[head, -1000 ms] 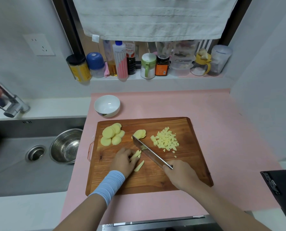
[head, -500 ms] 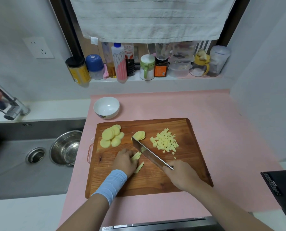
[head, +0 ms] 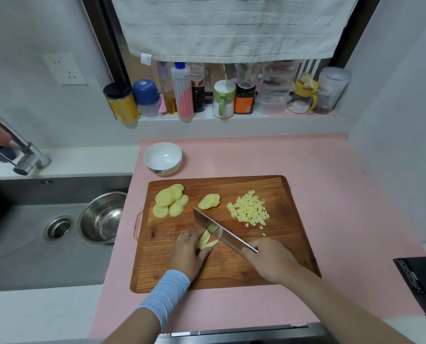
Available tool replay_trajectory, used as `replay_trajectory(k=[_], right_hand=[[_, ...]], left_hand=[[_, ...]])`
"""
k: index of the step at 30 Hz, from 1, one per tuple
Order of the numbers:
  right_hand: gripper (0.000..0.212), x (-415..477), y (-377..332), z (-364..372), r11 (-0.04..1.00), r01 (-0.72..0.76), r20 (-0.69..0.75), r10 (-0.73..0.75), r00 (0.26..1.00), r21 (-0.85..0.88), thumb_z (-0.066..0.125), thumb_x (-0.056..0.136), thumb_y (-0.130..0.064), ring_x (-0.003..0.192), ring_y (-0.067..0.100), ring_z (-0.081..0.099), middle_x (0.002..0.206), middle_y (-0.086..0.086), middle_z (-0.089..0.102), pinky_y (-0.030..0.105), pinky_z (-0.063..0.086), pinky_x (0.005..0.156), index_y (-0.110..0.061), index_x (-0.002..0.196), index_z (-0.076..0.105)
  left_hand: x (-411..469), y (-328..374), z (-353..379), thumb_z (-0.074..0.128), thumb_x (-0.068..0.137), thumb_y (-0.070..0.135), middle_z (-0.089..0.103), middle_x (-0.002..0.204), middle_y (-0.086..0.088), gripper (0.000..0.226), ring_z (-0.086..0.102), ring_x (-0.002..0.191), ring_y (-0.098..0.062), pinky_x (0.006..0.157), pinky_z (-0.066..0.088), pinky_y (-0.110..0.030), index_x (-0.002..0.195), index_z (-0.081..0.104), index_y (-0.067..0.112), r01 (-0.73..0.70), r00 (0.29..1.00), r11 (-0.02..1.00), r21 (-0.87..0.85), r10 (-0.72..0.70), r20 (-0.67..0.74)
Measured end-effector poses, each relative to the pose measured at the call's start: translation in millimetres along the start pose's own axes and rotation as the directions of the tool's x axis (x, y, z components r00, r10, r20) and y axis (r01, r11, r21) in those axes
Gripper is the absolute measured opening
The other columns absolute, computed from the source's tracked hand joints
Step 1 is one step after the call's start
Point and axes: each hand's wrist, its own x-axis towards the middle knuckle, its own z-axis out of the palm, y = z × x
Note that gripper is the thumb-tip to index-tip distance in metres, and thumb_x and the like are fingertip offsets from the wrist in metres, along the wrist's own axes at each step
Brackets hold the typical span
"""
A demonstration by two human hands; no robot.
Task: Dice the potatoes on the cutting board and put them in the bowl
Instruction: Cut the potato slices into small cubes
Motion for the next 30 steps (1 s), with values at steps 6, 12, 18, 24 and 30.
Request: replay_trajectory(k=[6, 12, 18, 24, 30], right_hand=[[0.044, -1, -3, 0, 0.999, -0.004, -0.032, 0.003, 0.999, -0.035, 0.051, 0.1, -0.044, 0.053, 0.01, 0.048, 0.058, -0.007, 0.052, 0.025, 0.034, 0.051, -0.027, 0.06, 0.046], [0.038, -2, 1, -1, 0.999, -0.009, -0.058, 0.006, 0.998, -0.038, 0.05, 0.101, -0.043, 0.06, 0.011, 0.056, 0.065, -0.006, 0.059, 0.024, 0.037, 0.053, -0.026, 0.067, 0.055], [0.04, -2, -3, 3, 0.999, -0.004, -0.018, 0.003, 1.0, -0.036, 0.051, 0.1, -0.046, 0.059, 0.011, 0.054, 0.062, -0.005, 0.057, 0.027, 0.036, 0.052, -0.021, 0.068, 0.054], [0.042, -2, -2, 3, 0.999, 0.005, -0.036, -0.007, 0.999, -0.052, 0.05, 0.1, -0.045, 0.056, 0.009, 0.053, 0.061, -0.006, 0.055, 0.028, 0.038, 0.052, -0.024, 0.064, 0.049], [0.043, 0, -3, 1, 0.998, 0.009, -0.047, -0.012, 0.999, -0.065, 0.049, 0.1, -0.044, 0.057, 0.011, 0.049, 0.06, -0.006, 0.053, 0.027, 0.035, 0.052, -0.023, 0.062, 0.045]], left_hand=[[0, 5, -1, 0.077, 0.077, 0.043, 0.057, 0.101, 0.003, 0.04, 0.05, 0.1, -0.02, 0.088, 0.045, -0.033, 0.107, 0.064, 0.021, 0.042, 0.998, 0.995, 0.086, -0.038, -0.053], [3, 18, 7, 0.067, 0.082, 0.034, 0.055, 0.098, -0.003, 0.024, 0.052, 0.1, -0.025, 0.087, 0.046, -0.037, 0.093, 0.061, 0.014, 0.15, 0.987, 0.985, 0.083, -0.143, -0.077], [-1, 8, 7, 0.073, 0.079, 0.046, 0.055, 0.104, -0.002, 0.045, 0.05, 0.1, -0.022, 0.09, 0.046, -0.035, 0.111, 0.061, 0.017, 0.009, 0.996, 0.996, 0.089, -0.002, -0.087], [-15, -2, 4, 0.074, 0.078, 0.036, 0.053, 0.098, 0.005, 0.037, 0.048, 0.091, -0.016, 0.08, 0.043, -0.028, 0.106, 0.061, 0.017, -0.148, 0.981, 0.986, 0.076, 0.156, -0.114], [3, 2, 3, 0.066, 0.086, 0.005, 0.065, 0.092, -0.001, 0.013, 0.057, 0.088, -0.024, 0.085, 0.047, -0.038, 0.096, 0.069, 0.014, 0.093, 0.989, 0.987, -0.128, -0.107, -0.105]])
